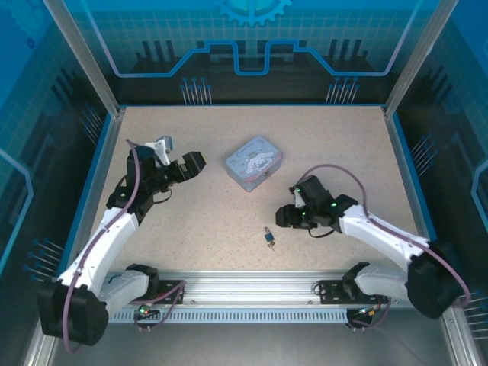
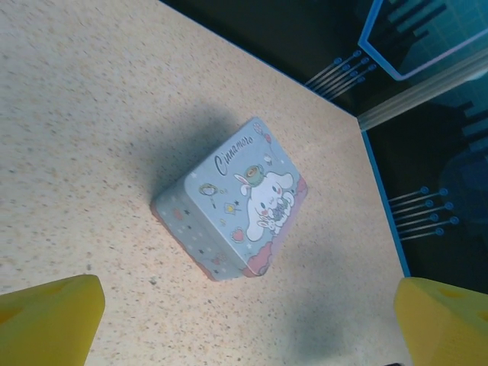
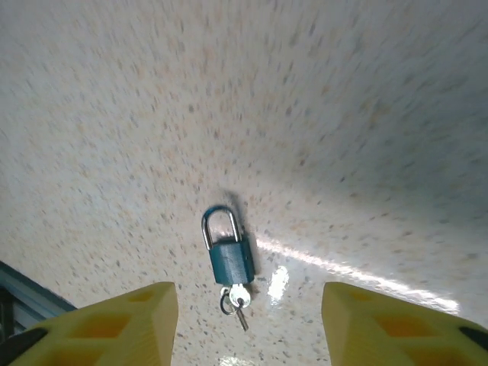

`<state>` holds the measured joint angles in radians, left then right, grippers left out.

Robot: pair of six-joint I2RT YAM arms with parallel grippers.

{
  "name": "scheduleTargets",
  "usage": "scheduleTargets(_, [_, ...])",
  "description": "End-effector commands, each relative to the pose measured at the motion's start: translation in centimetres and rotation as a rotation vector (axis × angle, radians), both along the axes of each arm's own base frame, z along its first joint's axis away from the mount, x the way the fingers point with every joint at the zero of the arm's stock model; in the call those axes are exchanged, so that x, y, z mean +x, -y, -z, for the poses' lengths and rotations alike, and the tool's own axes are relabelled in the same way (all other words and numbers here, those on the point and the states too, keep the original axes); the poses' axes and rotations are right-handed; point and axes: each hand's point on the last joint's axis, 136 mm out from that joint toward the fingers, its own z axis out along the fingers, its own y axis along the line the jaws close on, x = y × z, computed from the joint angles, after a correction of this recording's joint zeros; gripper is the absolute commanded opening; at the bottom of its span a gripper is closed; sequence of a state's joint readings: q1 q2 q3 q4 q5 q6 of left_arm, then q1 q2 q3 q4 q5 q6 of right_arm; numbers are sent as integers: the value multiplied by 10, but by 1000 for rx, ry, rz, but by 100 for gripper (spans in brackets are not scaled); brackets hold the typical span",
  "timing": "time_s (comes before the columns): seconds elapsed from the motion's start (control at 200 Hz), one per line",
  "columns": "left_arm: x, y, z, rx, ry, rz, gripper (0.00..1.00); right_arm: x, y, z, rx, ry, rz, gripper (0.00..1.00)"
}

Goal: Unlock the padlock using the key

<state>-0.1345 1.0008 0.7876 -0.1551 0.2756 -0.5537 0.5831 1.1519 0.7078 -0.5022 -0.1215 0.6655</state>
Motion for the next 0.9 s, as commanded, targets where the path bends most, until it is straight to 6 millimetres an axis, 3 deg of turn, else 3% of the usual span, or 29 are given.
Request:
scheduleTargets(0.0, [-8,-31,7,118,17,-123,99,17,43,-35,-113,167,44,68])
scheduleTargets(0.15, [-17,-75,15,305,73,-300,99,56,102,-77,-236,423,201,100])
scheduleTargets(0.28, [-16,-92,23,468,170,-332,99,82,148,-91,-382,593,308,100])
scheduleTargets(0.455, [-14,-113,52,589,237,-416,99,105,189,-65,-473,700,399,100])
scheduleTargets(0.585, [-9,-119,76,624,243,-425,99,120,201,-47,-417,799,458,100])
scheduleTargets(0.765, [14,-103,99,615,255,-309,99,140,191,-29,-387,887,369,100])
scheduleTargets(0.895, [30,-99,105,564,311,-282,99,156,183,-32,-349,935,310,100])
